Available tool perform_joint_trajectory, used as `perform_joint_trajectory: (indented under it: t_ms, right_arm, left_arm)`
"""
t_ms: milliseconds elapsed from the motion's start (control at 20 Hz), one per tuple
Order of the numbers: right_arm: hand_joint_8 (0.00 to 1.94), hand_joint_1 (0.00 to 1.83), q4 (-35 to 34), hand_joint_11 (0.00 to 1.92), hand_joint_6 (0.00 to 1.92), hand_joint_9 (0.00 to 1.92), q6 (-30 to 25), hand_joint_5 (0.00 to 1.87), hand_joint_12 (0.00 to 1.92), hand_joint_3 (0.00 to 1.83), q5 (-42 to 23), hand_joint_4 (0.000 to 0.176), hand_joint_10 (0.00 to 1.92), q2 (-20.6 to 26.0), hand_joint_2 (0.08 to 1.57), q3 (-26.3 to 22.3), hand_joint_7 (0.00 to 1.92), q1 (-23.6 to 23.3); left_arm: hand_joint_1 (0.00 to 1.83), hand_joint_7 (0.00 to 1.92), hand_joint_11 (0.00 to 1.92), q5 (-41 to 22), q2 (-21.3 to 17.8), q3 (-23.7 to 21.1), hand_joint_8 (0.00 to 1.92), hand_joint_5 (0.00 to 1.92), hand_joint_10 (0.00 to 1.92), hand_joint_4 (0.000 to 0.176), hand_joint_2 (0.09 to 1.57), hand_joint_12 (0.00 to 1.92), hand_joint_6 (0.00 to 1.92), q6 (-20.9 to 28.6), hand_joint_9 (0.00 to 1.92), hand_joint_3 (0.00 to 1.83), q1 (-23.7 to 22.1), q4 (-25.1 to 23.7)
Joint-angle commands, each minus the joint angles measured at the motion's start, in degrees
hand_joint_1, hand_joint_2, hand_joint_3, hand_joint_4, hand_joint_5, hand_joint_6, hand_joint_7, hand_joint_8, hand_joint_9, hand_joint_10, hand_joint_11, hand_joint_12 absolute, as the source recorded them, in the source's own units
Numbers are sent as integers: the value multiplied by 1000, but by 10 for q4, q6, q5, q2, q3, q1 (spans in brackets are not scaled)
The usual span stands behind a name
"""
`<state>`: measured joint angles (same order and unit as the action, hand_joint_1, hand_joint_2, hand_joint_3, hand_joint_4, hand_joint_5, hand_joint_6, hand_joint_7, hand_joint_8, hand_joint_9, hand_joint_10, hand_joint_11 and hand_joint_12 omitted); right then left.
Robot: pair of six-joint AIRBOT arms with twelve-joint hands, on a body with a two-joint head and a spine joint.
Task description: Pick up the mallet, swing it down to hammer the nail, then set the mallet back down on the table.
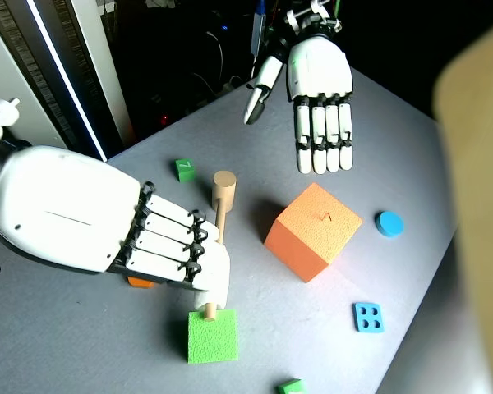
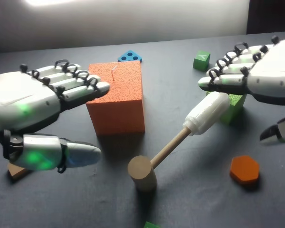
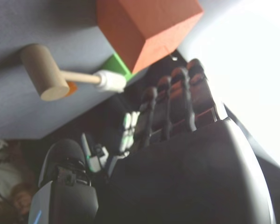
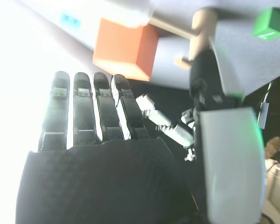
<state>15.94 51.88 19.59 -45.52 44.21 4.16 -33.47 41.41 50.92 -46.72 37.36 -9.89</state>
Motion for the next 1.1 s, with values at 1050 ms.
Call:
perform_joint_trajectory:
  t_ms: [1050]
  right_arm:
    - [0,1403,8,0,0,0,-26,0,0,0,10,0,0,-203,998,177,0,35]
  left_arm:
    - [0,69,1,-81,52,71,3,50,5,0,1169,71,0,28,56,3,18,-13]
